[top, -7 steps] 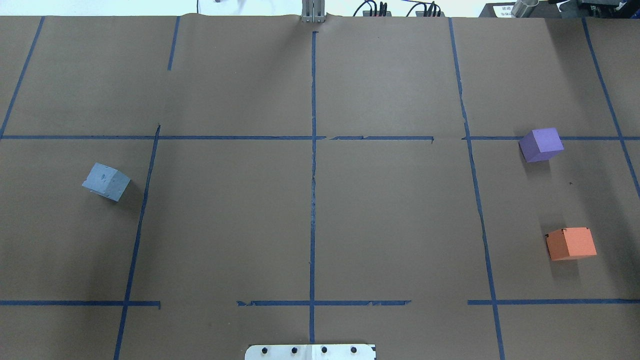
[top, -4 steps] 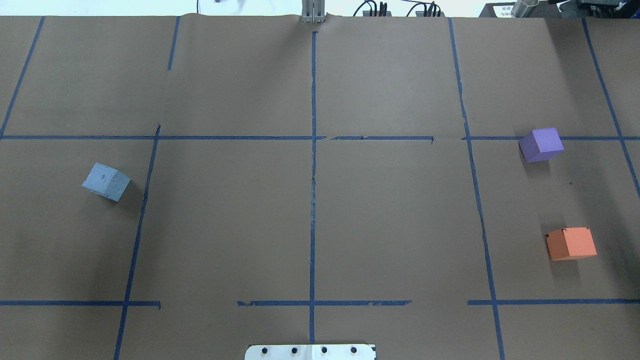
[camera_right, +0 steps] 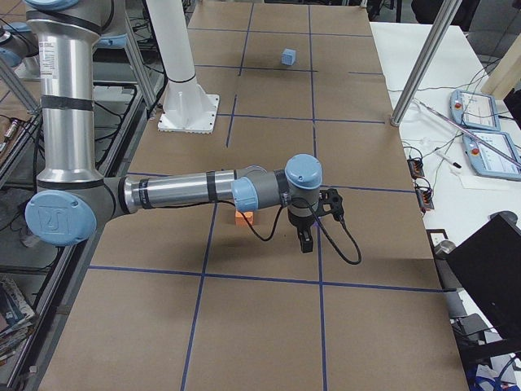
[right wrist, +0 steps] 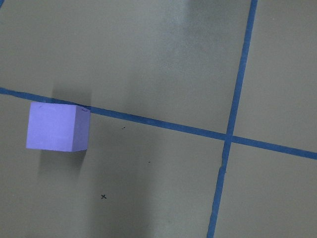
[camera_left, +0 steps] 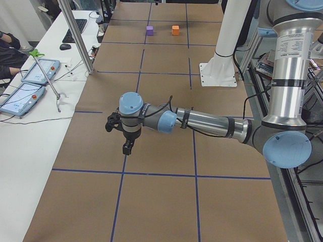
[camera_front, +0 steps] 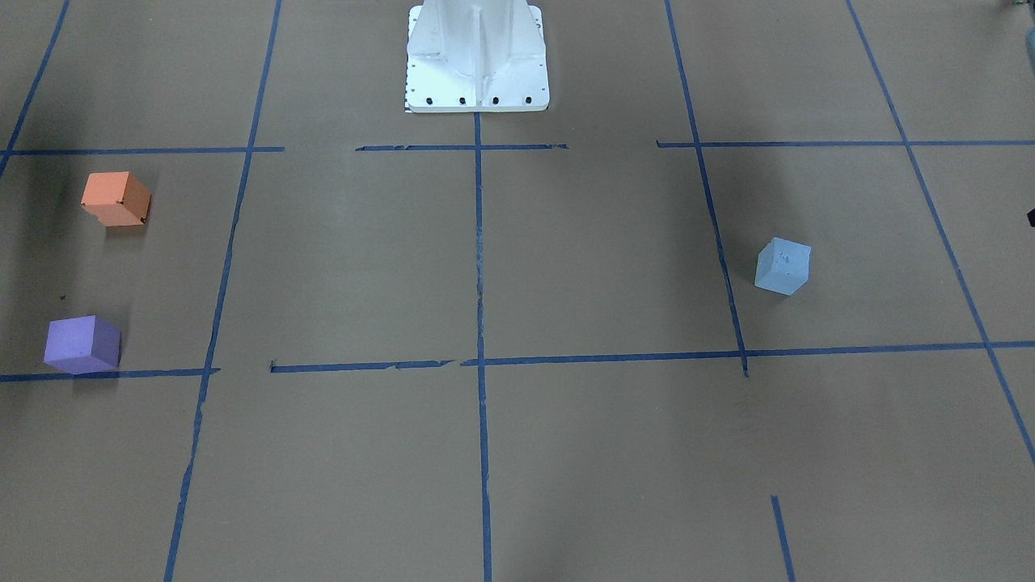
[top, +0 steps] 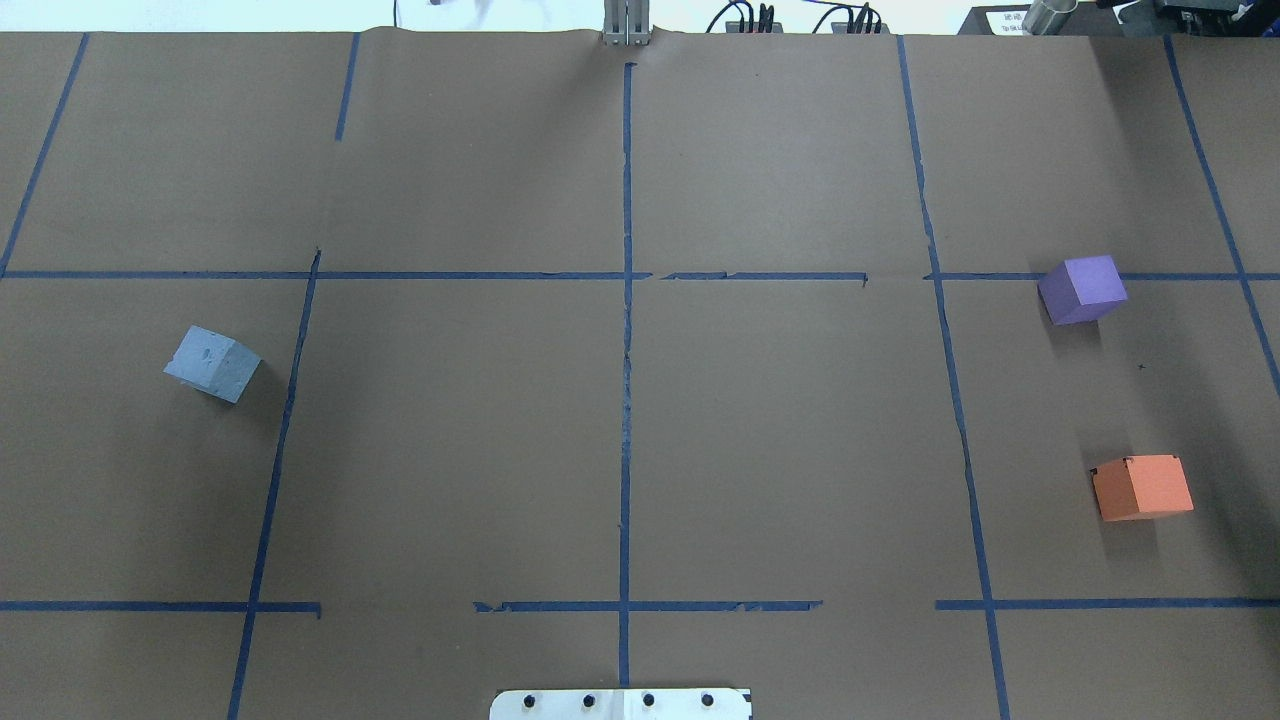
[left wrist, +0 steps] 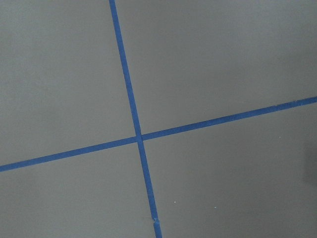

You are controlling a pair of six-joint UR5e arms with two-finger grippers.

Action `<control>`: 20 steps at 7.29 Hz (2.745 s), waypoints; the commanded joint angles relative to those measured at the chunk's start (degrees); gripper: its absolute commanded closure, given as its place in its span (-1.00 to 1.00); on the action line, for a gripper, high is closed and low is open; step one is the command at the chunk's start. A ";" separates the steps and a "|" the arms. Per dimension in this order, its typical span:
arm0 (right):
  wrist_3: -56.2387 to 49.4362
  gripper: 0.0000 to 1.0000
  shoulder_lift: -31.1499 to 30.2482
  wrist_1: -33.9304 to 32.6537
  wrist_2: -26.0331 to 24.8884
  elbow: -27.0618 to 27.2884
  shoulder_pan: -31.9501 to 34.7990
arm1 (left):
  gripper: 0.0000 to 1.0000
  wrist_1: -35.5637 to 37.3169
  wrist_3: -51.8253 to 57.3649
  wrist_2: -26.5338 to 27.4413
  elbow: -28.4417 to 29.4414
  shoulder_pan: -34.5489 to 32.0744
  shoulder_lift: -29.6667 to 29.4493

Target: Place blue block between orange and purple blocks

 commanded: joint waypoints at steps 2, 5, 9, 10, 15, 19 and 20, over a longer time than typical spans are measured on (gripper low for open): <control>1.36 -1.00 0.58 0.00 -0.07 -0.21 -0.80 | -1.00 -2.54 -16.87 0.77 0.59 16.61 -6.28; 3.65 -1.00 1.81 -0.09 -0.24 -0.48 -1.50 | -1.00 -2.54 -19.28 1.03 -0.37 20.59 -7.53; 3.74 -1.00 1.55 -0.09 0.02 -0.48 -1.59 | -1.00 -3.51 -23.77 8.68 0.15 27.88 -8.41; 3.74 -1.00 1.38 -0.09 0.02 -0.48 -1.59 | -1.00 -3.51 -23.77 8.68 0.85 29.29 -8.41; 3.74 -1.00 1.29 -0.09 0.10 -0.30 -1.59 | -1.00 -3.59 -23.86 11.55 5.16 31.23 -9.81; 3.74 -1.00 1.29 -0.09 0.11 -0.04 -1.59 | 0.45 -3.07 -24.56 15.09 2.80 30.18 -12.26; 3.74 -1.00 1.29 -0.09 0.11 -0.04 -1.59 | 0.44 -2.80 -30.39 15.09 2.97 30.27 -14.88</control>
